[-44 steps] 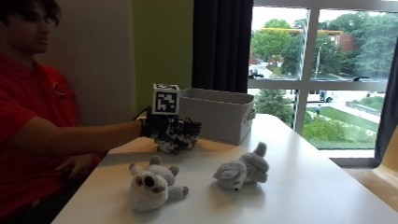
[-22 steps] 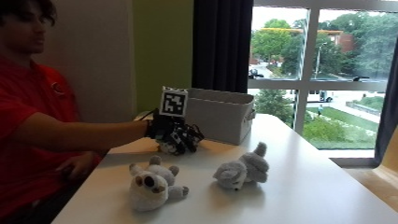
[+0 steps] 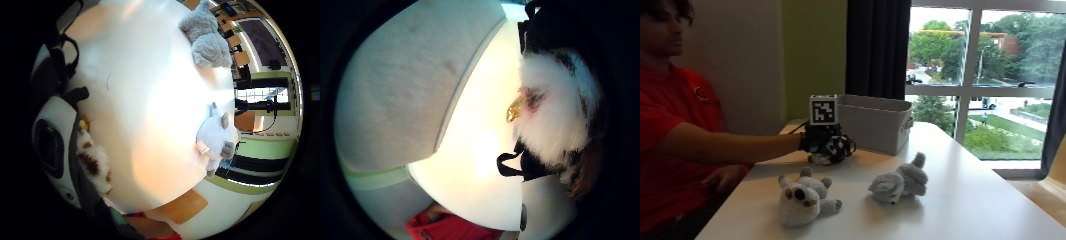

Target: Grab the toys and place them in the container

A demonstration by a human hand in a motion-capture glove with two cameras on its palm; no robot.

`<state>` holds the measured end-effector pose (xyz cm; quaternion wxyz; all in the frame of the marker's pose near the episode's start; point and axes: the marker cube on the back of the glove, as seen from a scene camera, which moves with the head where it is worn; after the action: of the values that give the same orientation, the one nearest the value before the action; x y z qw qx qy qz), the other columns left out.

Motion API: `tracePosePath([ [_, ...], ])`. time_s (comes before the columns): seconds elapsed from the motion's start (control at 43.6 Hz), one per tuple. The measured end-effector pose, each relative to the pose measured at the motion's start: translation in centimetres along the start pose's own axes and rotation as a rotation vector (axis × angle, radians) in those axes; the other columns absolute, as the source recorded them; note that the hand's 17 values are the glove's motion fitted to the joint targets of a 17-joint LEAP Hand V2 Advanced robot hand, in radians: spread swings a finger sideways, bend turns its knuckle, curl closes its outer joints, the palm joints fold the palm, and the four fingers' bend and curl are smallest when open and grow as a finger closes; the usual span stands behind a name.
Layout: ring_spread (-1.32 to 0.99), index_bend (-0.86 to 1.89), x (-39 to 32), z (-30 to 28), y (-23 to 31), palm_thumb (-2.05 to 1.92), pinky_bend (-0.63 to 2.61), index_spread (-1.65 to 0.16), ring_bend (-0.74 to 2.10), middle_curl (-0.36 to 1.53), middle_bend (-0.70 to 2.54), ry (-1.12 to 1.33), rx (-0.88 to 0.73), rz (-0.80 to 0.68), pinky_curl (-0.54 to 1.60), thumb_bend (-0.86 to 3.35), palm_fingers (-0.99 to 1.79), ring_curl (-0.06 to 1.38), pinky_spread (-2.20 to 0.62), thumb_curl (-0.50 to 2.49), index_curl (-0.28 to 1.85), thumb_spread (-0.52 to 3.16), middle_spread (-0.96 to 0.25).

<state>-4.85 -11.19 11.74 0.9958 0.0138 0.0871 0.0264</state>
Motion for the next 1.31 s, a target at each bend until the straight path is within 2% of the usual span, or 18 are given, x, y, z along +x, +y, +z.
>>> tracePosePath([
  [0.138,-0.44,0.08,1.5,0.4,-0.4,0.55,1.11,-0.44,1.06,0.28,0.5,0.067,0.024,-0.061,0.35,0.09,0.98,0.37,-0.45,0.53,0.25,1.11,-0.4],
  [0.253,-0.44,0.11,0.9,0.1,-0.7,0.56,1.05,-0.43,1.14,0.32,0.57,0.022,0.061,-0.099,0.35,0.06,1.04,0.42,-0.47,0.58,0.23,0.98,-0.42],
  [0.413,-0.41,0.21,0.2,-0.5,-1.1,0.55,0.93,-0.42,1.19,0.4,0.72,-0.058,0.103,-0.109,0.33,0.02,1.2,0.45,-0.48,0.64,0.26,0.83,-0.43],
  [0.551,-0.4,0.25,1.4,-0.8,-1.3,0.55,0.88,-0.41,1.19,0.47,0.83,0.012,0.116,-0.078,0.33,-0.01,1.23,0.46,-0.48,0.68,0.3,0.75,-0.42],
  [0.643,-0.38,0.27,0.9,-1.8,-0.8,0.54,0.85,-0.4,1.22,0.5,0.88,-0.11,0.113,-0.121,0.33,-0.01,1.23,0.47,-0.47,0.71,0.32,0.73,-0.42],
  [0.735,-0.37,0.32,0.7,-4.2,-0.6,0.52,0.81,-0.39,1.23,0.54,0.92,-0.22,0.143,-0.132,0.32,-0.02,1.24,0.47,-0.47,0.73,0.36,0.71,-0.4],
  [0.895,-0.37,0.36,0.9,-10.0,-1.7,0.5,0.79,-0.37,1.24,0.58,0.96,-0.236,0.168,-0.155,0.33,-0.02,1.23,0.48,-0.47,0.76,0.41,0.69,-0.38],
  [1.079,-0.36,0.37,-1.3,-18.2,-4.0,0.48,0.8,-0.36,1.25,0.61,0.97,-0.174,0.219,-0.083,0.34,-0.02,1.22,0.47,-0.47,0.79,0.45,0.68,-0.36],
  [1.217,-0.36,0.37,-2.3,-22.7,-6.0,0.46,0.79,-0.36,1.26,0.63,0.98,-0.054,0.275,-0.092,0.35,-0.02,1.21,0.47,-0.47,0.8,0.48,0.68,-0.35],
  [1.309,-0.36,0.36,-4.2,-24.5,-7.3,0.46,0.8,-0.35,1.27,0.64,0.98,-0.076,0.291,-0.169,0.35,-0.02,1.2,0.47,-0.47,0.82,0.5,0.68,-0.35],
])
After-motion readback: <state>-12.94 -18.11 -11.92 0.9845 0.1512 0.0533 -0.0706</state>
